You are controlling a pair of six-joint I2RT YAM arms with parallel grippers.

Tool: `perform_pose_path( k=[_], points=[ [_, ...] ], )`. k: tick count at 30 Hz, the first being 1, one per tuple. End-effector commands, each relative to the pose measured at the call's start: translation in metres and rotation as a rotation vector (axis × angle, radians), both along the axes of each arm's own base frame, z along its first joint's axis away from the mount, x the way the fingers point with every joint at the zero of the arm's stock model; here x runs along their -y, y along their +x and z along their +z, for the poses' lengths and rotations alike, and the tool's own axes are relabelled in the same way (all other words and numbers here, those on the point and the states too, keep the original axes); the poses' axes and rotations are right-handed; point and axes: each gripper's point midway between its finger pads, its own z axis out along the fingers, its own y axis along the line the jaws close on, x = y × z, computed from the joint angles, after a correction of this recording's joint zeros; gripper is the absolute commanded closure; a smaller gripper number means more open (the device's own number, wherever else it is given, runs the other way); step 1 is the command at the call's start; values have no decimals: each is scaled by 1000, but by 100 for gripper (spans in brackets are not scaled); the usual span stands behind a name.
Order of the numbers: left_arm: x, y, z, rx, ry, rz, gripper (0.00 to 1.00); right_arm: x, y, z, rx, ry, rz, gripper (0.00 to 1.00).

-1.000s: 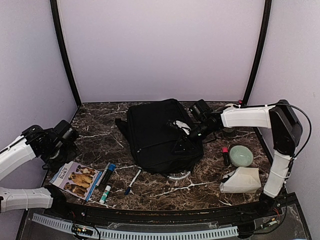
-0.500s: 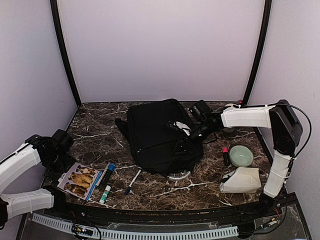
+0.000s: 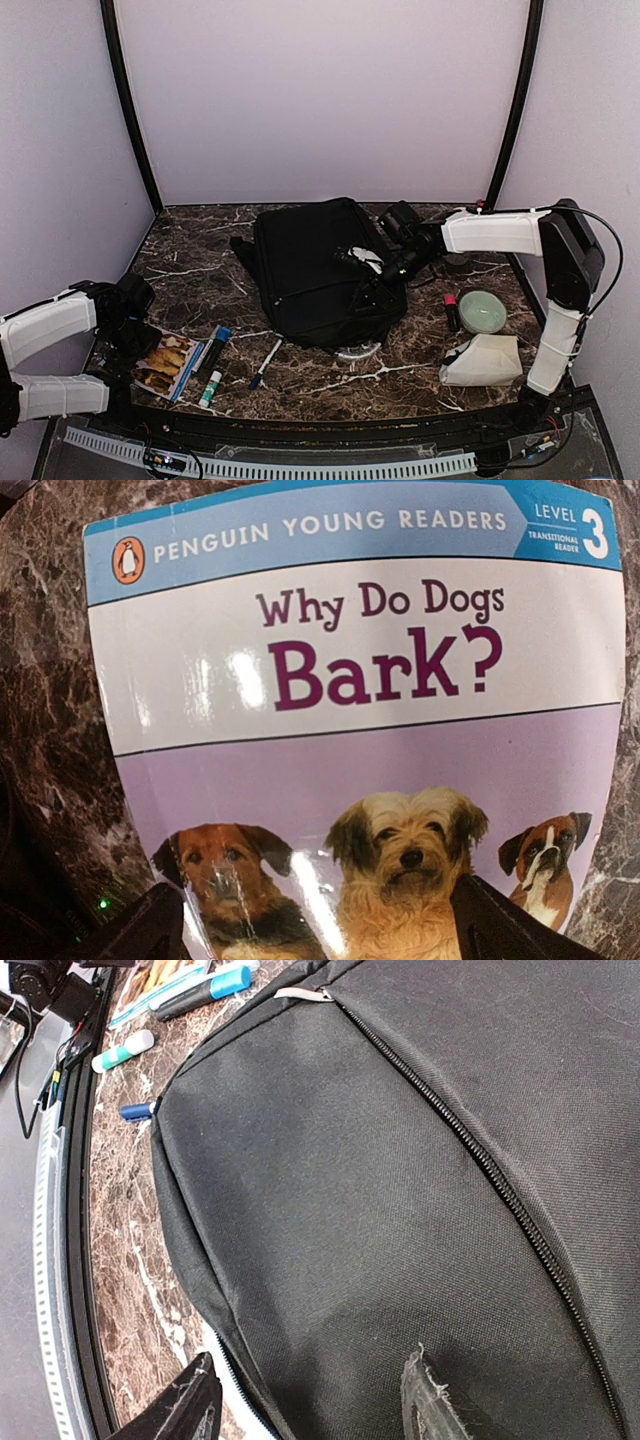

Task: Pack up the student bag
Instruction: Move the book to the center of the board.

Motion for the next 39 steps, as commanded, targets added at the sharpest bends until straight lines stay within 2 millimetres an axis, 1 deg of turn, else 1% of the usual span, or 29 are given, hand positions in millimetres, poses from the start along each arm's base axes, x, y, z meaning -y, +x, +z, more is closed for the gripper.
perform_pose_path(
  k=[1,2,6,8,11,17,19,22,25,28,31,34,36,39],
  points=[
    [3,16,-10,19,-9,-17,3,1,4,-2,2,-18,6,39],
    [0,22,-9,27,13,-28,4,1,4,-1,2,-17,2,39],
    [-7,57,0,68,100,-135,3,-4,5,1,-23,-8,-2,39],
    [-11,69,3,47,145,-181,3,-7,6,4,-25,-7,1,39],
    [-13,95,7,48,194,-242,2,-10,6,9,-8,-7,5,39],
    [-8,147,5,84,243,-368,2,-12,1,14,18,-18,14,39],
    [1,164,-2,93,220,-431,2,-11,-1,14,23,-25,17,39],
    [14,180,-9,105,179,-484,3,-10,-3,13,33,-33,20,39],
    [25,191,-9,154,141,-510,6,-9,-4,14,44,-36,19,39],
    [38,203,-4,208,133,-561,8,-11,-4,15,45,-34,22,40],
    [54,217,6,251,150,-644,7,-15,-7,16,44,-35,33,40],
    [70,228,23,322,186,-744,7,-19,-9,16,42,-33,45,39],
    [70,226,36,333,209,-751,7,-20,-11,15,38,-37,50,39],
    [53,208,61,317,251,-669,5,-20,-14,15,41,-36,58,39]
  ],
)
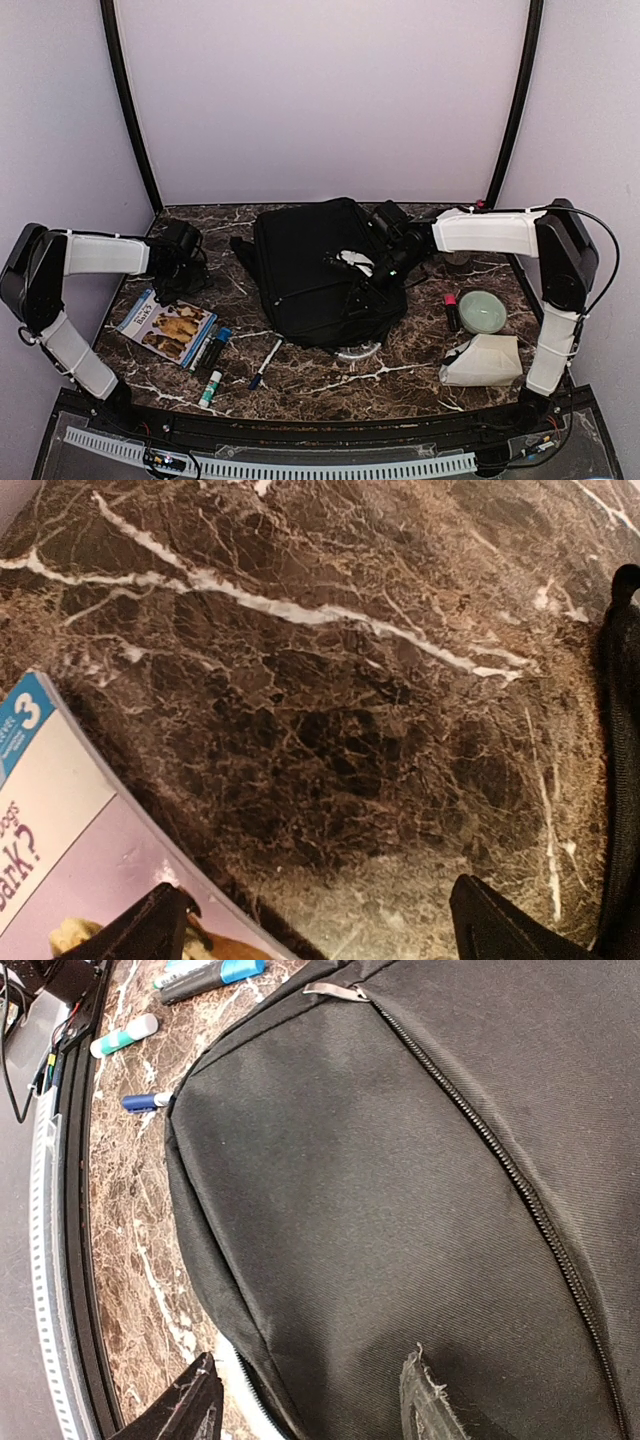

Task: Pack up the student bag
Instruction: Move the book to the center of the board.

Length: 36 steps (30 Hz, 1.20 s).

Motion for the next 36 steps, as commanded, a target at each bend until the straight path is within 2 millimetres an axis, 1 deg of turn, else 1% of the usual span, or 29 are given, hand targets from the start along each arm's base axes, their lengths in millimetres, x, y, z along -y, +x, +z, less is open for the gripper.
perform_pose_path(
  k=[1,4,6,8,12,15,17,19,23,26,30,33,36],
  points=[
    [-16,-13,55,92,25,63,5,-5,-3,14,26,22,18,40],
    [-32,-41,72,125,5,156,6,-4,-5,17,40,30,25,39],
    [-34,-53,79,137,-30,159,6,-4,-7,19,45,37,34,38],
    [-46,-72,77,94,-33,205,6,-5,-8,21,48,46,37,38],
    [-71,-98,69,13,-38,290,2,-5,-10,26,52,54,40,38],
    [-82,-108,60,-9,-65,324,1,-3,-7,30,77,52,22,39],
    [-84,-110,52,3,-104,335,1,1,4,30,129,19,-24,39],
    [-89,-116,40,-3,-130,371,1,5,13,29,169,-19,-51,39],
    [-94,-123,21,-36,-161,392,2,5,15,37,173,-26,-37,39],
    [-95,-118,9,-49,-160,364,1,0,14,40,156,-8,-40,39],
    [-92,-117,-8,-96,-187,361,1,0,12,34,132,-10,-38,39],
    [-90,-109,-15,-90,-205,343,1,-1,11,34,142,-8,-31,39],
    [-85,-96,-22,-100,-223,306,1,-2,13,37,154,-2,-31,39]
  ],
)
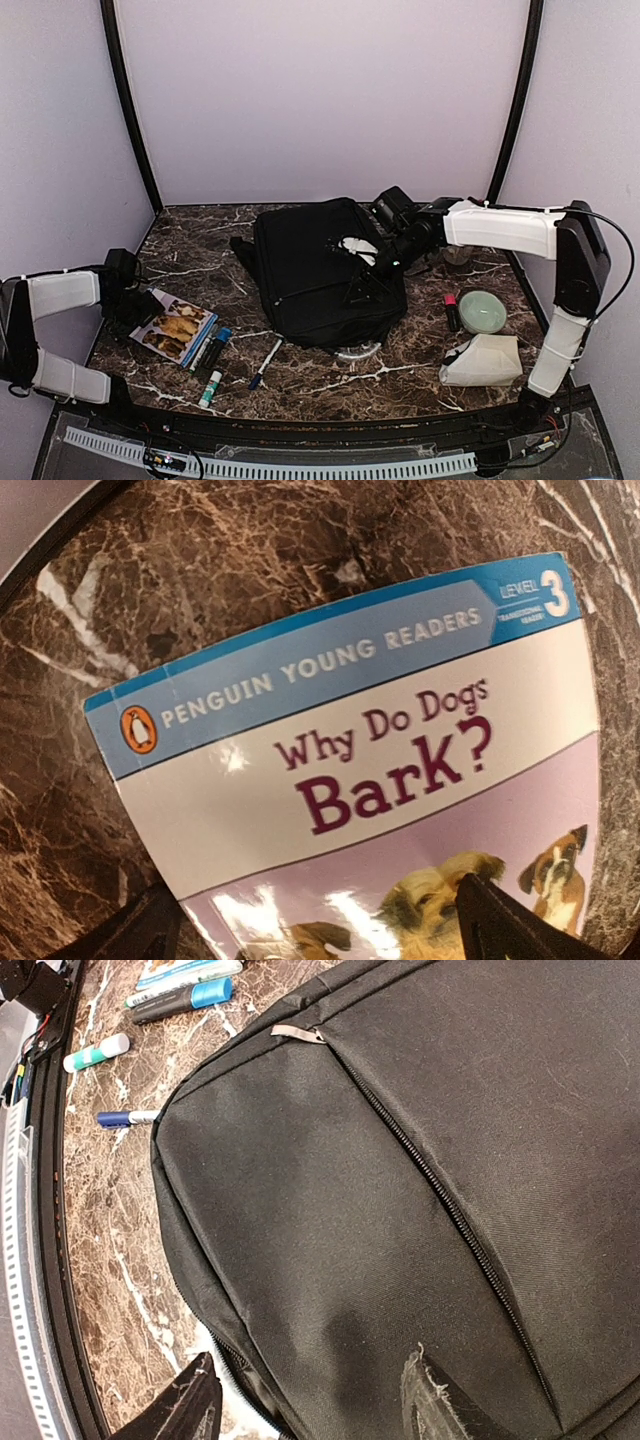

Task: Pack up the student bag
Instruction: Move the book to the center of the board.

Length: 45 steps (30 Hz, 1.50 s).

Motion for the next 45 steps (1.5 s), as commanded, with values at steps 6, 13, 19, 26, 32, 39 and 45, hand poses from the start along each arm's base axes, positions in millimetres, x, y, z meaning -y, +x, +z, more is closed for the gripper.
perform_pose_path(
  k=[6,13,19,26,32,39,45],
  points=[
    [17,47,-15,30,-89,-112,2,-13,2,14,13,32,21,39],
    [37,89,-13,87,-104,-263,6,-49,13,30,-37,99,6,41],
    [72,111,-21,67,-105,-439,11,-115,14,34,-186,160,-98,46],
    [93,112,-32,49,-118,-472,13,-189,20,18,-349,235,-129,47],
    [95,107,-22,63,-129,-488,13,-229,18,-8,-433,291,-134,46],
    [77,96,-2,7,-32,-481,11,-250,24,-38,-506,317,-198,44],
    [63,78,7,3,-34,-411,1,-256,45,-52,-445,328,-305,48]
  ],
)
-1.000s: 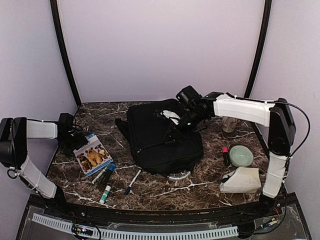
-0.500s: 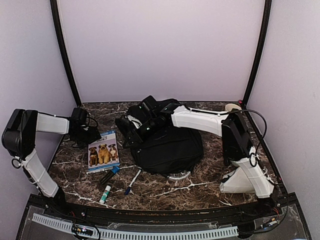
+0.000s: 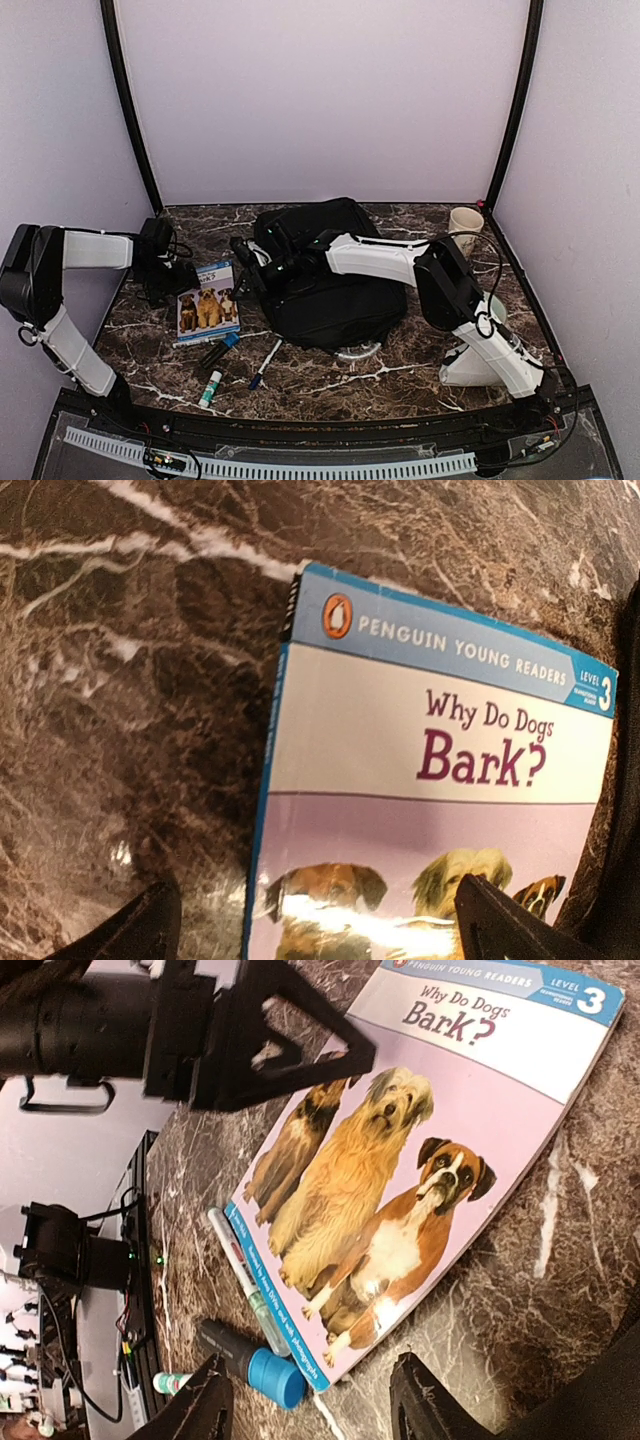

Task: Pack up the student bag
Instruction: Move the book to the center of the board, then pick up the book at the center of the board.

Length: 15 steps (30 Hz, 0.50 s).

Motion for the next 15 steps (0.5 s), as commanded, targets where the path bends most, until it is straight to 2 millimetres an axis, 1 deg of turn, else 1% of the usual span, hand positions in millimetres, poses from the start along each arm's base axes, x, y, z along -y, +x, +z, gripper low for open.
perform_pose_path(
  k=[1,3,7,8,11,15],
  points=[
    [-11,-34,1,-66,-30,56,2,-10,23,-15,36,-13,-126,50],
    [-10,-37,-1,-59,-81,67,4,-9,27,-23,32,-28,-156,51],
    [-5,-36,-4,-37,-158,56,13,-7,25,-43,1,-70,-186,51],
    [-3,-36,-5,-35,-177,52,14,-5,26,-49,0,-90,-200,50],
    [7,-34,-10,-34,-249,27,21,1,29,-66,-7,-151,-258,44],
    [21,-33,-18,-35,-333,7,29,0,19,-82,-83,-145,-250,42]
  ],
)
